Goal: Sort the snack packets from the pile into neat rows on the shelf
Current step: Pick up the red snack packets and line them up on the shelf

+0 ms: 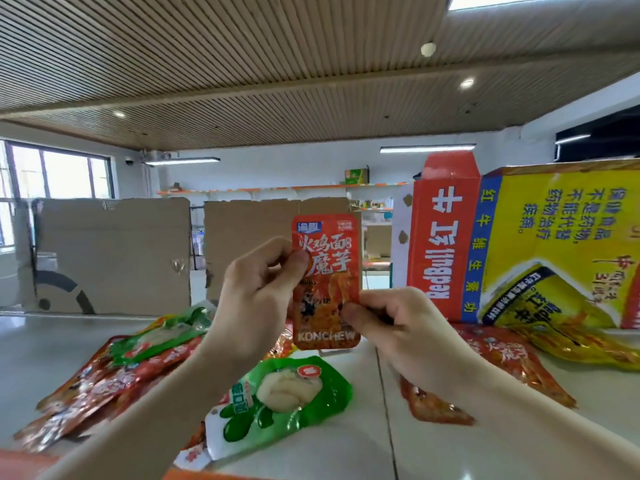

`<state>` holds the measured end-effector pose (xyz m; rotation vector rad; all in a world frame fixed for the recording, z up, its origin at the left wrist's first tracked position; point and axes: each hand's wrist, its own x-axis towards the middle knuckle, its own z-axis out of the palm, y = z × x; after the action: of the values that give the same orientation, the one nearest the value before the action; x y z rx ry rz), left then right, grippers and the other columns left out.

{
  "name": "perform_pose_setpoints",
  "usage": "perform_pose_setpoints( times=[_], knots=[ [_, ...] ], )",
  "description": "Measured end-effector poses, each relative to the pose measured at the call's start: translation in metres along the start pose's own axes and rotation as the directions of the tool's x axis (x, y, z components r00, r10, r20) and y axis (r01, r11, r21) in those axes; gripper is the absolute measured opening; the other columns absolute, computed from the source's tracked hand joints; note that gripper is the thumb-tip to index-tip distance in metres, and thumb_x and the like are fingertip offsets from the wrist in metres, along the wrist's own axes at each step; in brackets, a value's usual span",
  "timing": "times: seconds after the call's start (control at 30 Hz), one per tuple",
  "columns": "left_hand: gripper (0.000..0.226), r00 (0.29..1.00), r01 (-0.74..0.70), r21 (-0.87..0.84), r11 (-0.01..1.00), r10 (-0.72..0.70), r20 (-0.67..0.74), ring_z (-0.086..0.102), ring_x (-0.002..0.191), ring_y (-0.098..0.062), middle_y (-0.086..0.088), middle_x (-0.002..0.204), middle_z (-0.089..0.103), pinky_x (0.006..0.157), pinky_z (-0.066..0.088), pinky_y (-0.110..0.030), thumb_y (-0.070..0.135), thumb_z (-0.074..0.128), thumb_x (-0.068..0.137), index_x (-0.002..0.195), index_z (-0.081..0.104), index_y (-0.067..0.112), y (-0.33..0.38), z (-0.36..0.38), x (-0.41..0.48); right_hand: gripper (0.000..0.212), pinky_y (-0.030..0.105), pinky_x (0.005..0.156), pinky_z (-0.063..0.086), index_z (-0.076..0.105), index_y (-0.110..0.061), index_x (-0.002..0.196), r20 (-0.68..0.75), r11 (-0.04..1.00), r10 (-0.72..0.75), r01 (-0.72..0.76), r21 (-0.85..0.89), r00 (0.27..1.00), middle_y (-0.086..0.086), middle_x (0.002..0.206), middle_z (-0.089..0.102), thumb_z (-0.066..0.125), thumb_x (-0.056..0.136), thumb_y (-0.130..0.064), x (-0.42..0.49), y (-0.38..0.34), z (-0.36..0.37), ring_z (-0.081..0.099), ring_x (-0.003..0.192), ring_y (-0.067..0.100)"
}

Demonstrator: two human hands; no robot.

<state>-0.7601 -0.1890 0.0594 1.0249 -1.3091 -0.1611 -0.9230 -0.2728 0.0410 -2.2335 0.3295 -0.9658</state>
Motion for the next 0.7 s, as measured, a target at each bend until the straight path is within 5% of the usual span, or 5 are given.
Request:
perform_pose_setpoints(
  times=[0.07,0.2,0.37,0.47,0.7],
  knots=[
    [0.027,1.0,0.003,-0.035,0.999,-0.003,0.001,0.05,0.059,-0.039,-0.028,0.072,0.054,0.058,0.05,-0.054,0.024,0.056,0.097,0.086,0.056,-0.001,0.002,0.02,-0.001,0.03,0.029,0.044,0.038,0.068,-0.004,0.082,-0.022,0.999,-0.011,0.01,-0.043,1.0,-0.005,0.059,0.062,0.054,0.099,-0.025,-0.012,0.003,-0.016,0.049,0.047,0.013],
    [0.025,1.0,0.023,-0.082,0.996,-0.022,0.017,0.061,0.058,-0.007,0.005,0.062,0.063,0.055,0.053,-0.024,0.012,0.048,0.102,0.08,0.055,0.002,0.007,0.064,-0.006,0.041,0.036,0.046,0.025,0.045,-0.006,0.062,-0.074,0.994,-0.04,0.033,-0.102,0.996,0.007,0.053,0.038,0.053,0.1,-0.02,-0.038,0.016,-0.052,0.034,0.046,0.017],
    [0.027,0.988,0.052,0.007,0.999,-0.052,0.148,0.071,0.096,-0.018,0.002,0.098,0.074,0.082,0.06,-0.047,0.038,0.048,0.097,0.096,0.064,0.016,-0.002,0.113,-0.012,0.043,0.018,0.046,0.022,0.038,-0.001,0.062,-0.095,0.971,0.02,-0.042,-0.237,0.995,-0.011,0.049,0.031,0.053,0.1,-0.015,-0.066,0.038,-0.097,0.025,0.044,0.005],
    [0.025,0.99,0.036,0.018,0.999,-0.038,0.136,0.07,0.094,-0.017,0.001,0.098,0.074,0.083,0.059,-0.044,0.028,0.047,0.103,0.103,0.068,0.015,-0.002,0.137,-0.004,0.044,0.019,0.047,0.021,0.037,-0.002,0.061,-0.094,0.954,0.033,-0.059,-0.294,0.995,-0.009,0.048,0.029,0.053,0.1,-0.016,-0.071,0.044,-0.117,0.024,0.045,0.007],
    [0.03,0.99,-0.068,0.34,0.938,0.02,0.141,0.064,0.077,-0.038,-0.013,0.076,0.068,0.066,0.055,-0.055,0.025,0.047,0.099,0.076,0.063,0.015,-0.013,0.162,0.035,0.051,0.029,0.046,0.027,0.038,-0.01,0.054,-0.113,0.924,0.103,-0.137,-0.356,0.988,-0.005,0.046,0.033,0.054,0.099,-0.024,-0.055,0.057,-0.142,0.03,0.043,0.012]
  ],
)
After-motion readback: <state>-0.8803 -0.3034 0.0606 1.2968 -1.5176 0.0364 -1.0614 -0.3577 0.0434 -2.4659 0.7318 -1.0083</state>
